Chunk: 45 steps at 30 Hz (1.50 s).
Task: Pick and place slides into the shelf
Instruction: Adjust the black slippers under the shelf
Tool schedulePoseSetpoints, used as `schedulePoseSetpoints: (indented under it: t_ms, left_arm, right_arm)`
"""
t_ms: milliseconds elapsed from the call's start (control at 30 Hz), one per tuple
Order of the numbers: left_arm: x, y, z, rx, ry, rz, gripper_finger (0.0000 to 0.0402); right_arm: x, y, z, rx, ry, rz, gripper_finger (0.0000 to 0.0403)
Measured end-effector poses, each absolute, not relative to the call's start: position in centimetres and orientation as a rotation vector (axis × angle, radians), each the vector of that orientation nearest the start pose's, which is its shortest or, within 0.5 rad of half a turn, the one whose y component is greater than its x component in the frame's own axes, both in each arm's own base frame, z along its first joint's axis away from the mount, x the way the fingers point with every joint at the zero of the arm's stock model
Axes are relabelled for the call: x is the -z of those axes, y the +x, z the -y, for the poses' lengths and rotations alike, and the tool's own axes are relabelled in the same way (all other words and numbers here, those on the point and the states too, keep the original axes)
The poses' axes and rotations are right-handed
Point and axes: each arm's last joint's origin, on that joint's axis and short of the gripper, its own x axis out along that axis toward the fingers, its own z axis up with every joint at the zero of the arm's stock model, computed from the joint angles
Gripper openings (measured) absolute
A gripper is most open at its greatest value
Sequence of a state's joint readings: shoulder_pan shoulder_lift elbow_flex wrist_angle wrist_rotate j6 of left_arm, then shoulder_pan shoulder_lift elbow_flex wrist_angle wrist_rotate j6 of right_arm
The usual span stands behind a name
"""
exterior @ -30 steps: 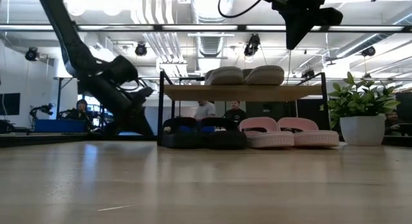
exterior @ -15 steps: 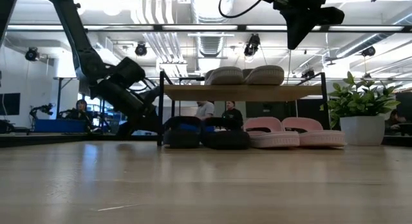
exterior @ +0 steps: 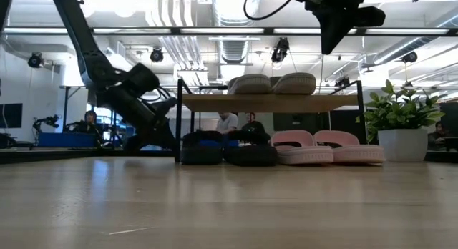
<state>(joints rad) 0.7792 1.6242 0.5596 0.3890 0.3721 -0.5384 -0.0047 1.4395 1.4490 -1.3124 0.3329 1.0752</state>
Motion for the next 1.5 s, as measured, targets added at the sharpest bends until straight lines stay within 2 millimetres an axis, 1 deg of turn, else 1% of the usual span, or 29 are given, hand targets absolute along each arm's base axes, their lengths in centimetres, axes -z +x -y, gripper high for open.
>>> schedulePoseSetpoints:
  t_ms: [233, 367, 467, 600, 733, 833, 967, 1133, 1367, 1500]
  left_arm:
    - [-15.0, 19.3, -17.5, -0.521, -0.828, -0.502, 0.0000]
    - [-16.6, 18.1, -16.3, -0.511, -0.797, -0.563, 0.0000]
    - [-17.5, 17.2, -15.3, -0.497, -0.773, -0.601, 0.0000]
    - [-18.5, 16.4, -13.8, -0.439, -0.737, -0.643, 0.0000]
    - [-19.1, 16.3, -12.1, -0.368, -0.680, -0.640, 0.0000]
    - [-19.2, 16.1, -10.8, -0.322, -0.642, -0.616, 0.0000]
    - [-19.3, 15.7, -9.1, -0.290, -0.592, -0.595, 0.0000]
    - [-19.9, 15.3, -7.5, -0.261, -0.535, -0.552, 0.0000]
    - [-21.2, 15.3, -6.6, -0.333, -0.540, -0.432, 0.0000]
    - [-22.1, 16.0, -6.0, -0.324, -0.588, -0.341, 0.0000]
  right_arm:
    - [-33.3, 25.3, -0.4, 0.869, 0.796, -1.062, 0.0009]
    - [-32.4, 25.2, -1.2, 0.851, 0.880, -1.115, 0.0009]
    - [-30.9, 25.2, -1.8, 0.854, 0.920, -1.164, 0.0009]
    - [-27.9, 25.3, -2.6, 0.846, 0.975, -1.193, 0.0009]
    - [-25.1, 25.9, -3.3, 0.814, 1.022, -1.131, 0.0009]
    - [-23.5, 26.0, -3.6, 0.807, 1.053, -1.082, 0.0009]
    - [-22.4, 25.8, -4.0, 0.861, 1.037, -1.010, 0.0009]
    - [-22.1, 25.8, -4.5, 0.853, 1.012, -0.995, 0.0009]
    - [-21.9, 25.8, -5.5, 0.761, 0.835, -0.972, 0.0009]
    - [-21.0, 25.4, -6.0, 0.731, 0.783, -0.990, 0.0009]
